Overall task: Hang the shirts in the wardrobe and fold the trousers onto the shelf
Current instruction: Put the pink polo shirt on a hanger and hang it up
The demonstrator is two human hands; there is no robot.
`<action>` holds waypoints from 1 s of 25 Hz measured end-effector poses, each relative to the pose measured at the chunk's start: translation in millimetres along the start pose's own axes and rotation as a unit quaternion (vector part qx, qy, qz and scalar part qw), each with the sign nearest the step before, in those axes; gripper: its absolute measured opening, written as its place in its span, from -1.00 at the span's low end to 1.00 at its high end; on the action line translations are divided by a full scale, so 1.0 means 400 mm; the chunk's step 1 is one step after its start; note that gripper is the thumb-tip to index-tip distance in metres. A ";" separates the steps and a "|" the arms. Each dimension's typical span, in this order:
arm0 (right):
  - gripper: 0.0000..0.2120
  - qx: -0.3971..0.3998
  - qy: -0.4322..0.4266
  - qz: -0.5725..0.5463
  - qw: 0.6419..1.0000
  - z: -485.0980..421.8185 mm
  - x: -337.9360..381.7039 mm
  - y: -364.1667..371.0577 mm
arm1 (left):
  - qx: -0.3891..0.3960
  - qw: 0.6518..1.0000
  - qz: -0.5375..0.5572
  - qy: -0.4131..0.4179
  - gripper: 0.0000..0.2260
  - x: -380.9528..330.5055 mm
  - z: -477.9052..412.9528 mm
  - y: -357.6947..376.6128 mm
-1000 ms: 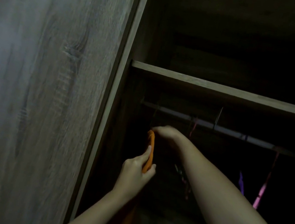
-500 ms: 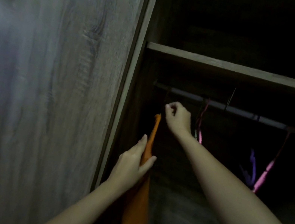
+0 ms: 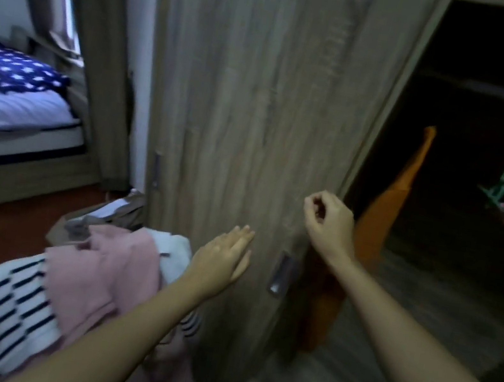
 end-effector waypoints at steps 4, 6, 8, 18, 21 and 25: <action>-0.85 0.135 -0.058 -0.010 0.989 0.079 0.140 0.247 | 0.074 0.988 -0.133 -0.003 -0.49 0.227 0.170 -0.084; -0.79 0.183 -0.077 -0.027 0.980 0.100 0.212 0.354 | 0.075 0.979 -0.186 -0.030 -0.50 0.327 0.255 -0.142; -0.74 0.217 -0.099 -0.036 0.970 0.107 0.283 0.449 | 0.077 0.968 -0.226 -0.076 -0.50 0.402 0.333 -0.179; -0.68 0.437 -0.142 -0.007 0.888 0.132 0.609 0.855 | 0.052 0.959 -0.252 -0.118 -0.48 0.480 0.483 -0.205; -0.57 0.510 -0.220 0.034 0.831 0.173 0.688 0.946 | 0.049 0.961 -0.258 -0.084 -0.56 0.484 0.495 -0.214; -0.74 0.497 -0.260 0.085 0.823 0.178 0.713 1.002 | 0.050 0.961 -0.268 -0.050 -0.50 0.480 0.492 -0.235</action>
Point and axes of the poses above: each hand's wrist, its own z-axis away from the middle knuckle, its own y-axis out of the palm, x = y × z, the point moved 9 cm from there along -z, towards the middle knuckle, and after that the axes turned 11 degrees about z, right-handed, at the moved point
